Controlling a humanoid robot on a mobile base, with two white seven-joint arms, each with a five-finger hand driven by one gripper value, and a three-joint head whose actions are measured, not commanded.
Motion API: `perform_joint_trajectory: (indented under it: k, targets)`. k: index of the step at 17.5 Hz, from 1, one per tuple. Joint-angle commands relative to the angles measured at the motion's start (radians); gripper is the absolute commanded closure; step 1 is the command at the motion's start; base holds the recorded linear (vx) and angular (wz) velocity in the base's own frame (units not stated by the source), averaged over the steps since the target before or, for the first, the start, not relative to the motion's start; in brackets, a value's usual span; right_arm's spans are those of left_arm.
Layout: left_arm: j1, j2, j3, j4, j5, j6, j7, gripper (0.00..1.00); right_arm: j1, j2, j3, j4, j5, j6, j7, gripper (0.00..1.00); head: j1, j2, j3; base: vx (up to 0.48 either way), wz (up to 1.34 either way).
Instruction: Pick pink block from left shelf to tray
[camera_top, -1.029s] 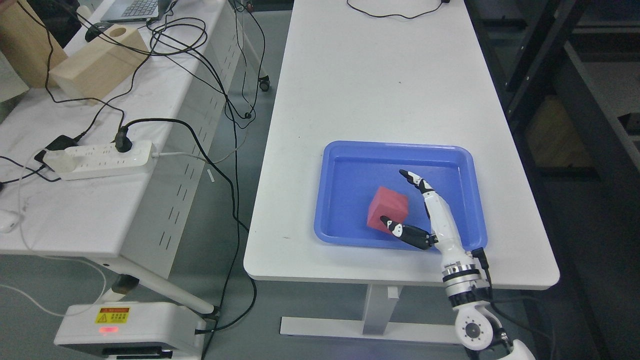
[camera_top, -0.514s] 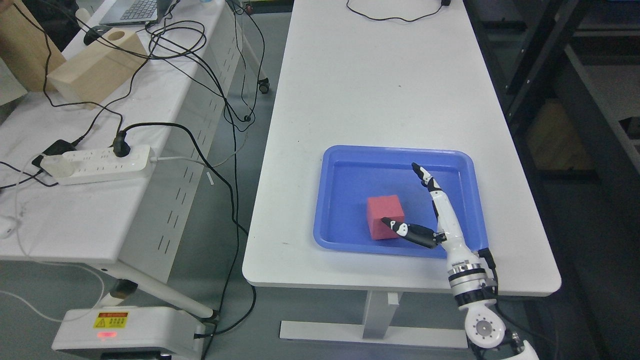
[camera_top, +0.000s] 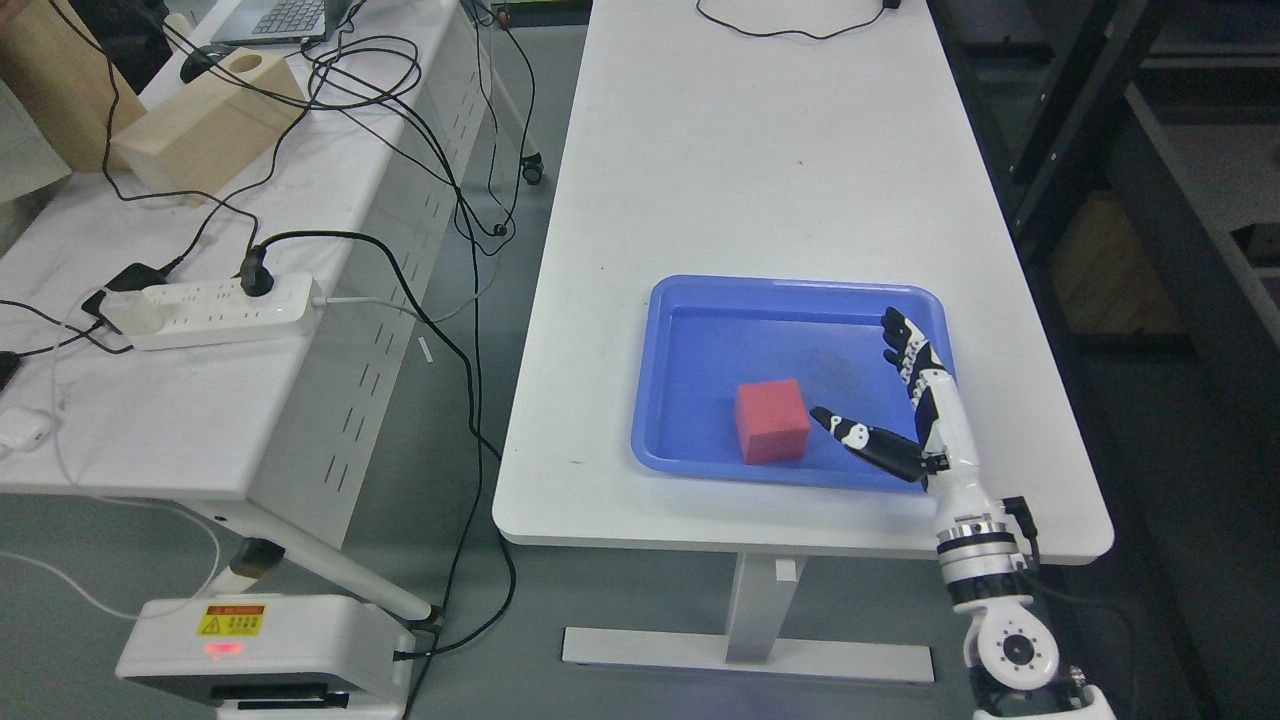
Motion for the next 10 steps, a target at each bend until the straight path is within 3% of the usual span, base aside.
perform_joint_trajectory:
  k: [1,10]
  targets:
    - [0.020,0.017,0.000,-0.017,0.000,0.000,0.000,0.00,0.003,-0.017,-0.068,-0.002,-0.192,-0.014,0.035,0.01,0.0000,0.000,0.000,-0.128,0.00]
    - [0.020,0.017,0.000,-0.017,0.000,0.000,0.000,0.00,0.003,-0.017,-0.132,-0.008,-0.192,0.120,0.080,0.01,0.0000,0.000,0.000,-0.163,0.01]
